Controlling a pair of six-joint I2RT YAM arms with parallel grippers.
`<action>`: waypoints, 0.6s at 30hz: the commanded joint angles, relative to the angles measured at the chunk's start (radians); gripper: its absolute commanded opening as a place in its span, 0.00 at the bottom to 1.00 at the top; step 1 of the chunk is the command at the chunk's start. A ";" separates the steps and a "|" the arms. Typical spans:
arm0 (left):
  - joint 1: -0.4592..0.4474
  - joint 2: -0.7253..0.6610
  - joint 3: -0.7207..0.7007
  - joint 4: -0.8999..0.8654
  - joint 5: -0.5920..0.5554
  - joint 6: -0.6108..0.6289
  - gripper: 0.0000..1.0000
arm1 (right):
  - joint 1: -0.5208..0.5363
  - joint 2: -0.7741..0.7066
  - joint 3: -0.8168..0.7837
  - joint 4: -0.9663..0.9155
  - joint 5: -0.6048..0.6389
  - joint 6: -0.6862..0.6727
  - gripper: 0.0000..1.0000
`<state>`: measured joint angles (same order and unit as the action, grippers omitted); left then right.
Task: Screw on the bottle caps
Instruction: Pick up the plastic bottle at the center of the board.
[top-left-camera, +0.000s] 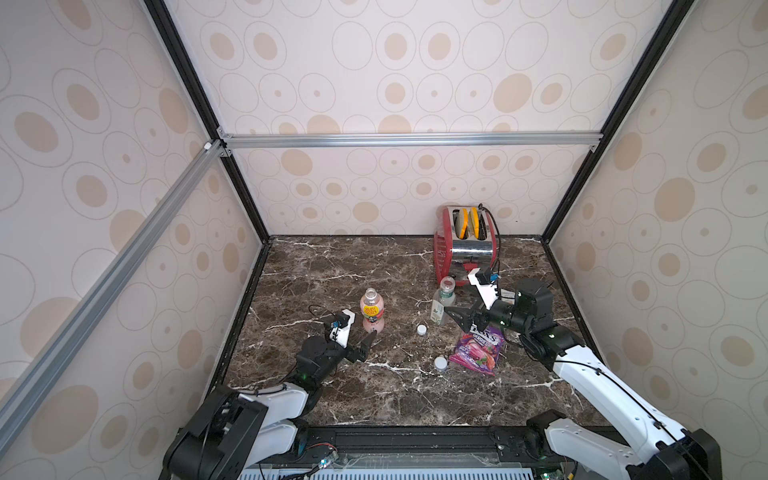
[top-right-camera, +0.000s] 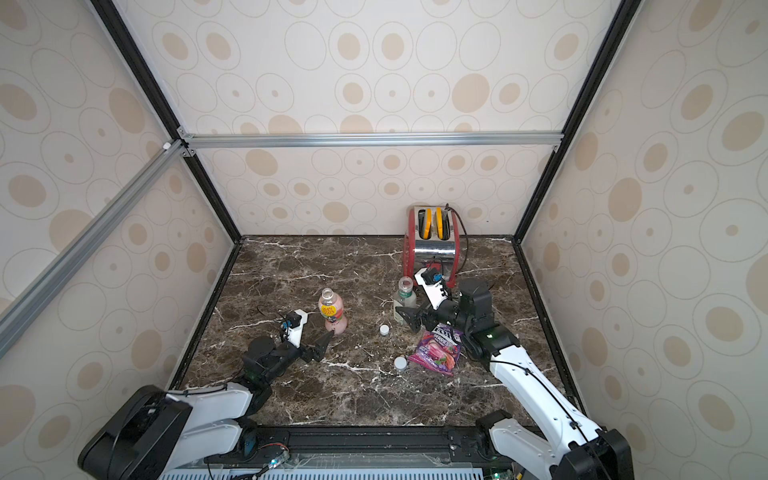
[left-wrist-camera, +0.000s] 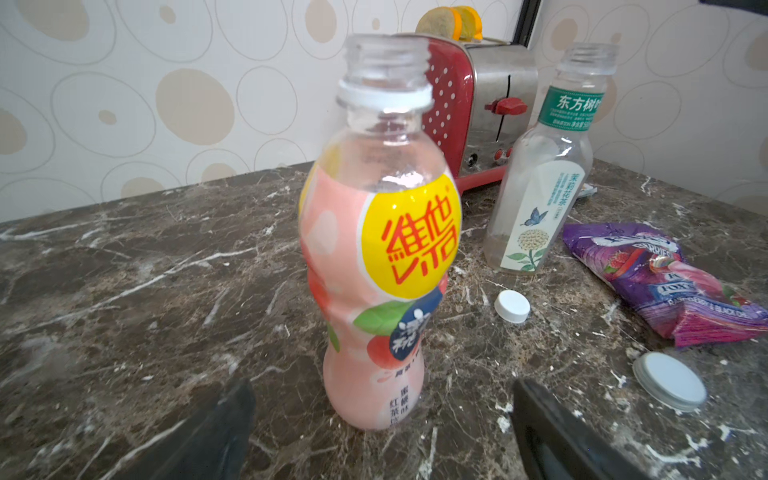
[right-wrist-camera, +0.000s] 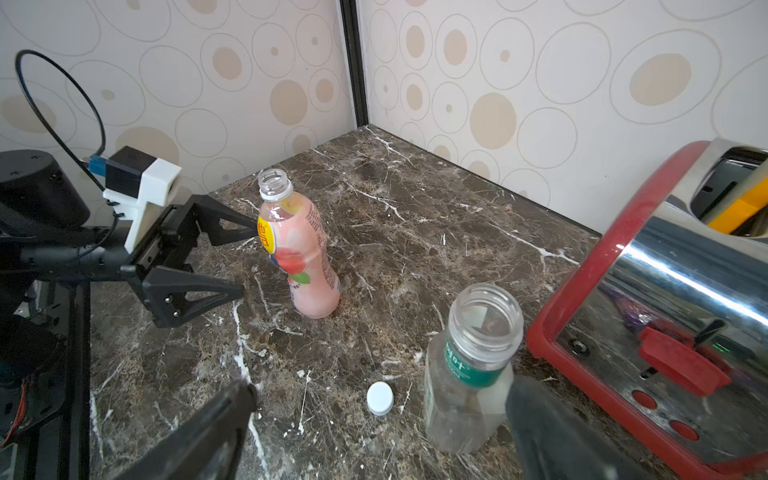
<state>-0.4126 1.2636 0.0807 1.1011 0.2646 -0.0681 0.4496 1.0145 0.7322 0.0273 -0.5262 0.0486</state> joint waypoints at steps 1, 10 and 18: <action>-0.007 0.086 0.021 0.289 -0.003 0.070 0.99 | 0.010 -0.003 0.018 0.008 -0.029 0.002 1.00; -0.003 0.193 0.118 0.310 0.006 0.122 0.99 | 0.010 0.015 0.027 0.011 -0.061 0.005 1.00; 0.004 0.265 0.184 0.309 0.063 0.105 0.99 | 0.011 0.015 0.031 0.005 -0.063 -0.004 1.00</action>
<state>-0.4107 1.5269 0.2344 1.3792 0.2916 0.0257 0.4534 1.0271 0.7361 0.0292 -0.5747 0.0479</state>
